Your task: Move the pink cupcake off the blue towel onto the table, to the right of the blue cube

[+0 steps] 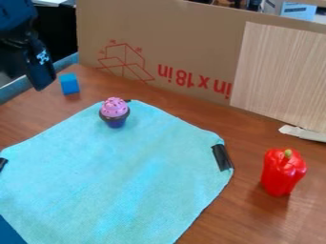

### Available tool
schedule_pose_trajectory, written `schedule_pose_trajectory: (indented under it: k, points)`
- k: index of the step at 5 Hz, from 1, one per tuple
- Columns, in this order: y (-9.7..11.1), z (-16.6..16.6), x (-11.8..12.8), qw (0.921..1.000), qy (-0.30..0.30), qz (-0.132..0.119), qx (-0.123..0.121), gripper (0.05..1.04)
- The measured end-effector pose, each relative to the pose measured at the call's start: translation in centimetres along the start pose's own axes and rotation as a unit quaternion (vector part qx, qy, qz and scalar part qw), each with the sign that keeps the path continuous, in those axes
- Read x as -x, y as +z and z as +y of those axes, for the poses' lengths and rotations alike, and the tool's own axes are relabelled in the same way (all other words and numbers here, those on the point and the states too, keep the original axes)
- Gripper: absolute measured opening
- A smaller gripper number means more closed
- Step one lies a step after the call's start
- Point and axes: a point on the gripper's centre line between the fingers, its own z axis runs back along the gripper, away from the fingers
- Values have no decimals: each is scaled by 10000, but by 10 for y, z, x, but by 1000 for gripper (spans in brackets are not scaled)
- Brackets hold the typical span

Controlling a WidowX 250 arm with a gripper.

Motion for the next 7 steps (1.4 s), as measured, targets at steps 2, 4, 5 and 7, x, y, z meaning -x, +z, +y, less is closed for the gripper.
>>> schedule_pose_trajectory:
  k: [2,4,5,7]
  points:
    - [-43,0,-16,9994,101,332,-40,1001]
    - [-89,-6,-38,9981,41,576,-230,1001]
    - [-113,-10,-48,9965,-80,699,-447,1001]
    - [-140,4,-69,9942,54,859,-647,1001]
